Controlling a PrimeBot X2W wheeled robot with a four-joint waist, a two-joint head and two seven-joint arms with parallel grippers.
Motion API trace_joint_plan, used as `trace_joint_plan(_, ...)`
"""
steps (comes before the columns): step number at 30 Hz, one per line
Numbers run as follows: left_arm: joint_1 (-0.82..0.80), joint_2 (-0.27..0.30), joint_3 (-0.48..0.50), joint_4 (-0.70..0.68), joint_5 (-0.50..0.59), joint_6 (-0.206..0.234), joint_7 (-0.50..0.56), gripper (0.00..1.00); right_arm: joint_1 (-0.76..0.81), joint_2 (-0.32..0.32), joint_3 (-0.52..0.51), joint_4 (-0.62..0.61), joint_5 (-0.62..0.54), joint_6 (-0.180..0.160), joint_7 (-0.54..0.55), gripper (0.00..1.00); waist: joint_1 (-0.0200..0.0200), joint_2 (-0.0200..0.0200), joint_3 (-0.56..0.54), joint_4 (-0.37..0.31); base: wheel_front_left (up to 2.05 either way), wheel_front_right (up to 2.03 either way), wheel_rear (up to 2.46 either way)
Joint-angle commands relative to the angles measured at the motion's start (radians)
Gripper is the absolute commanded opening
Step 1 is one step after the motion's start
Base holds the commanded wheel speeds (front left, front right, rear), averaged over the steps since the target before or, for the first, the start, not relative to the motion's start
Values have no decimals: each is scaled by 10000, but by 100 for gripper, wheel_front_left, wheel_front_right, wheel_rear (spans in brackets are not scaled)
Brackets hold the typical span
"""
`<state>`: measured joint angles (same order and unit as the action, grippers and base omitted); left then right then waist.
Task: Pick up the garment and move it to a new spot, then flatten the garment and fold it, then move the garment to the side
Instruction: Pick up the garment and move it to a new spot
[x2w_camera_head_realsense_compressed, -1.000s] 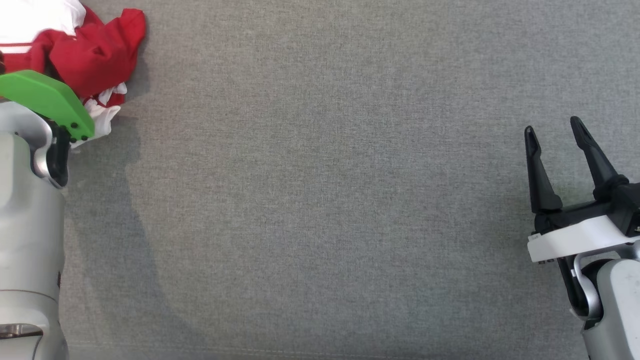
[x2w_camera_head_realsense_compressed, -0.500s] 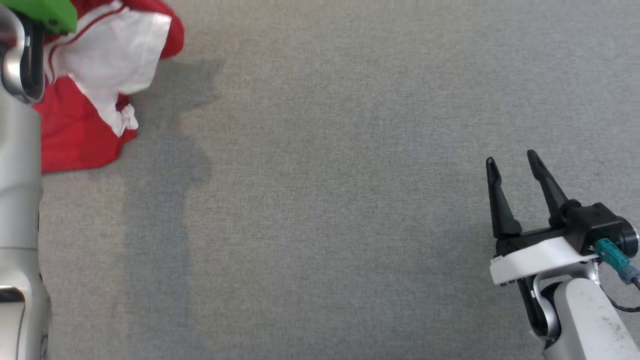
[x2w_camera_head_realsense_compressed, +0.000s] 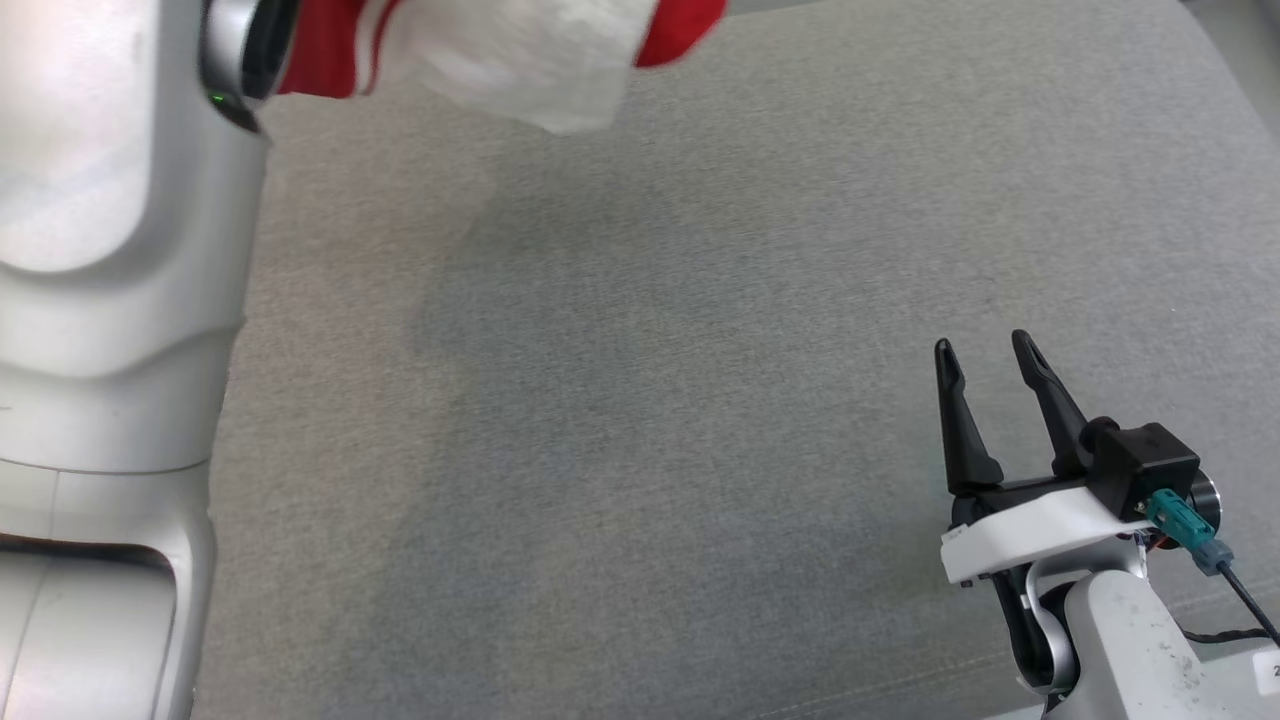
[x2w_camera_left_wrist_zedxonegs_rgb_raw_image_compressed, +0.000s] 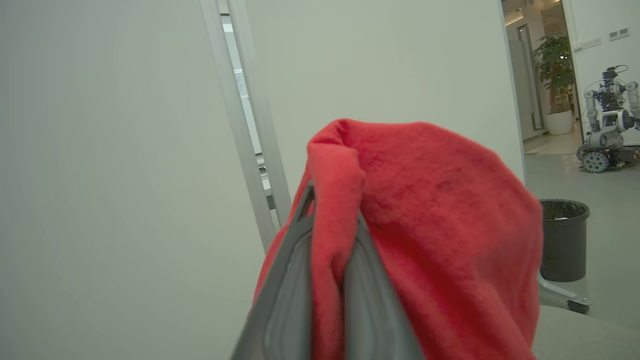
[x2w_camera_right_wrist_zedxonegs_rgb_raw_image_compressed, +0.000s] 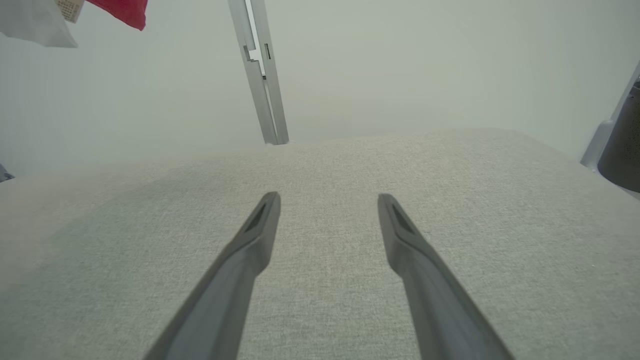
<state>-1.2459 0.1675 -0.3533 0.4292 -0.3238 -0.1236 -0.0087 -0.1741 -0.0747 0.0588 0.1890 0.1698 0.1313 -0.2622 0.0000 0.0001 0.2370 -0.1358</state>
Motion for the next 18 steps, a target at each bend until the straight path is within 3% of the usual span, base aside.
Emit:
trace_joint_plan(1,94,-48,-59,52,-107,-27,-9,0,-17,34,15,3,62,-10,-30,100,0,-1,-145,-1022,0,0,0)
trace_joint_plan(9,1560,-558,-633,774,-364,43,-421,0,-104,151,0,-119,245,-10,-33,100,0,-1,51,-1709,0,0,0)
trace_joint_plan(18,4482,-813,-1320,1854,-586,234,-1087,0,72,198,-111,-81,212,-10,-35,100,0,-1,50,-1610,0,0,0)
